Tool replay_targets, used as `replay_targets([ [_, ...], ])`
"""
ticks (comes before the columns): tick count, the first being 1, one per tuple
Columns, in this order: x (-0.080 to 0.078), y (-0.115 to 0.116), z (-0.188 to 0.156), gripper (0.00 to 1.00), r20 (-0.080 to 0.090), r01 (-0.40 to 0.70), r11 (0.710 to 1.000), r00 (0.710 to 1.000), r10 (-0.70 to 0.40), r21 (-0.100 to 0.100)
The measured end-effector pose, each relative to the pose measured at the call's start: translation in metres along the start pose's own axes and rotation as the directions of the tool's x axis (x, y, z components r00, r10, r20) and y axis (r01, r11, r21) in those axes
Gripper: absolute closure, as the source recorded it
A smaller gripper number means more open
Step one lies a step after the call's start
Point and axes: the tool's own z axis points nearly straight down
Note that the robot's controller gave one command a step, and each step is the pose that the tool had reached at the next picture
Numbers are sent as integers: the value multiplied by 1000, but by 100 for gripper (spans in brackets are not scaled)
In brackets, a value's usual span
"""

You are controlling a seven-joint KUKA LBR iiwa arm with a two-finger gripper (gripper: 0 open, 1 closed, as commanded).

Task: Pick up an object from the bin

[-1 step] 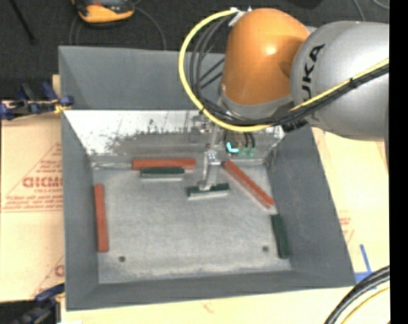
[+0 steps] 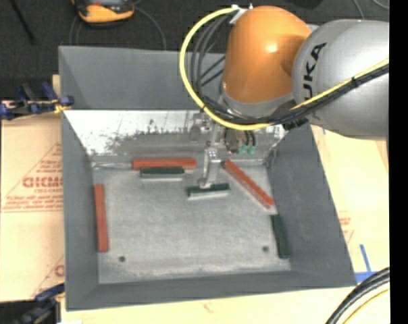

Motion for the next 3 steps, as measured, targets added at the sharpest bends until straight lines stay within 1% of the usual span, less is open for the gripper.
replay_targets([
  [1, 5, -31, 70, 0, 4, 15, 1000, 1000, -15, 2],
  [2, 8, -74, 87, 0, -3, 92, 996, 996, -92, 2],
  [3, 4, -73, 95, 0, -1, -86, 996, 996, 86, 1],
])
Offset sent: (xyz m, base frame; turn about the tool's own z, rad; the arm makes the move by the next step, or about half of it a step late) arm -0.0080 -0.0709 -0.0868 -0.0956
